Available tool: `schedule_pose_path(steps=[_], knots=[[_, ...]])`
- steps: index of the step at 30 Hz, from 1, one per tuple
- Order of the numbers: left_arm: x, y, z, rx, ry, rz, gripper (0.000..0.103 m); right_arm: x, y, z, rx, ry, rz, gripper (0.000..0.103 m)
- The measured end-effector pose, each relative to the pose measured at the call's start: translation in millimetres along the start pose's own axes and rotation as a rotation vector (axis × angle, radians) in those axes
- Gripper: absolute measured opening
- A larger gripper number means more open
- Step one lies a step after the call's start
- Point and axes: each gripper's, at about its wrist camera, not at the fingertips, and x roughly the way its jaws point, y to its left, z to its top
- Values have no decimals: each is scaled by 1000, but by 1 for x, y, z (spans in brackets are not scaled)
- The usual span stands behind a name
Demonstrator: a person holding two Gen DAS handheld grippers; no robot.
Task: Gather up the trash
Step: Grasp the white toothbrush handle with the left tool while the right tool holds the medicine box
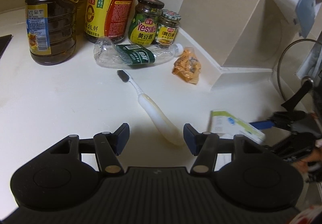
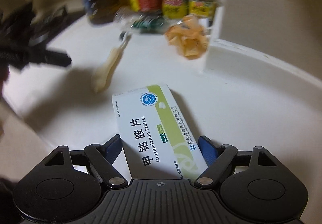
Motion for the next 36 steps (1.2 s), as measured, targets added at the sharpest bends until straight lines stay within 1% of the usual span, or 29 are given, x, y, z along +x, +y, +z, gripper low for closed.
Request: schedule_pose_path(steps=[1,4,6,8,11,14,17,20,22,25,29,33,36], knots=[[6,-1,2,8,1,13,55,-2,1,-1,23,-16,-18,81],[23,-6,11,31,-6,47,55,-9,7,-4,86,-62,-110,81],[38,-9,18,39,9,67,54,-13,12,-7,150,-94,-141,81],[54,-13,23,57,29,96,46,-14,15,-10,213,-124,-155,81],[69,-21,27,106,42,133,34,-12,17,-12,271,-152,-146,81],[75,-25,25,175,62,155,25,-10,23,-12,275,-157,-146,81],[65,-20,18,210,75,162,20,-10,24,-14,273,-166,-161,81],[47,-11,8,233,108,157,20,-11,22,-16,280,-163,-191,81],[38,-7,3,251,99,169,20,-12,23,-18,274,-166,-215,81],[35,-4,2,246,81,180,22,-10,24,-19,258,-162,-255,81],[41,-2,2,235,66,174,23,-7,26,-21,247,-166,-257,82],[47,-7,1,281,52,182,23,-4,25,-23,224,-160,-269,84],[47,-6,1,301,51,171,24,-3,25,-22,198,-156,-251,86]])
